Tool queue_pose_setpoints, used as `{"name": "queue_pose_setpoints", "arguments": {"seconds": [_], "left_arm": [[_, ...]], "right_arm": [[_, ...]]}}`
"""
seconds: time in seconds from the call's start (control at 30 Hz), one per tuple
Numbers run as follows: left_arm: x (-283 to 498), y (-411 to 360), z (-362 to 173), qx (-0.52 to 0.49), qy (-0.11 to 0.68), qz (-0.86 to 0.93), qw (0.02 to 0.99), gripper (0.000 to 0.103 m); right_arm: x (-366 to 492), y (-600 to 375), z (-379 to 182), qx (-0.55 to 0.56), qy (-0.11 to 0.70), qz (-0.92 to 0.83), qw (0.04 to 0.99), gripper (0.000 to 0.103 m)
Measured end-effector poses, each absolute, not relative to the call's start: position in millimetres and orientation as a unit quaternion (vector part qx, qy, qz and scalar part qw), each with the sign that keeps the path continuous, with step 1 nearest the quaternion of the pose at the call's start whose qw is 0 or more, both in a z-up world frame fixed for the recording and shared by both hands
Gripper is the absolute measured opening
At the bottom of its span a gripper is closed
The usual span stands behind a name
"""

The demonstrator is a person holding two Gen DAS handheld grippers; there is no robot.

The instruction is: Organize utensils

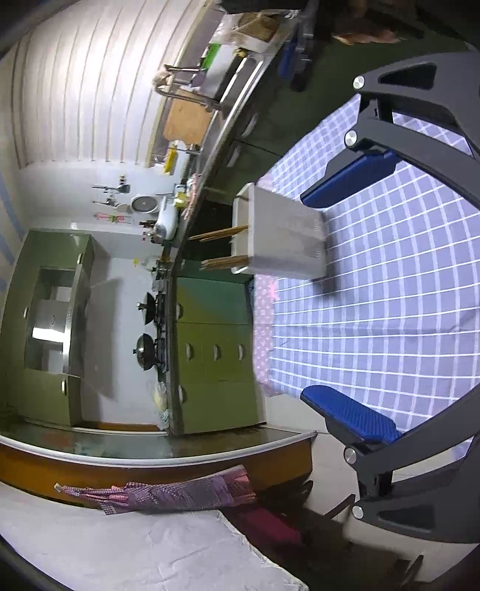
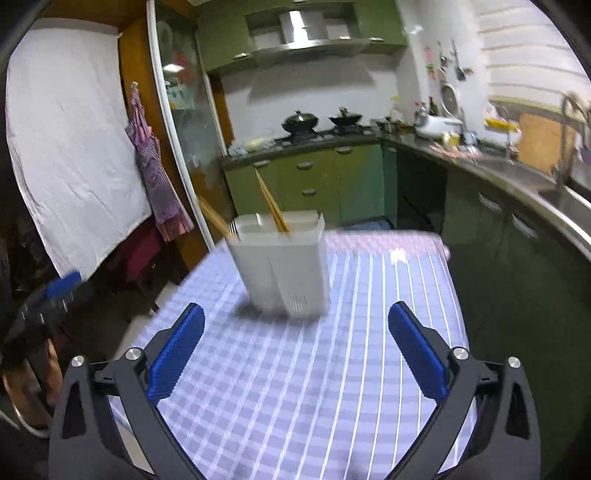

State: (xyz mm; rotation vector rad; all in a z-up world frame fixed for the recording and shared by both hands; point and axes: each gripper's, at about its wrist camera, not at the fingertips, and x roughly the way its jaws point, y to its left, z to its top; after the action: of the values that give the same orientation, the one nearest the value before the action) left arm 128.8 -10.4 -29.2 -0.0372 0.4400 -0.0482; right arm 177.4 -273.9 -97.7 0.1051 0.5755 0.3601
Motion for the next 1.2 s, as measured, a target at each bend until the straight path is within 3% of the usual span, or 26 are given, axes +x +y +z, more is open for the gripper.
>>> {"name": "queue_pose_setpoints", "arguments": {"seconds": [0.17, 0.5, 1.2], "left_arm": [[109, -14, -53, -0.027, 0.247, -0.029, 0.968, 0.094], [57, -15, -38, -0.023, 0.220, -0.027, 0.975, 0.096], [43, -20, -44, -0.027, 0.235, -0.031, 0.971, 0.096]], "right_arm": [[134, -269, -126, 0.037, 0.274, 0.170, 0.946, 0.098], [43, -263, -99, 0.030, 0.170, 0.140, 0.975, 0.098], [31, -254, -90, 0.009, 0.175, 0.127, 0.976, 0.098]]}}
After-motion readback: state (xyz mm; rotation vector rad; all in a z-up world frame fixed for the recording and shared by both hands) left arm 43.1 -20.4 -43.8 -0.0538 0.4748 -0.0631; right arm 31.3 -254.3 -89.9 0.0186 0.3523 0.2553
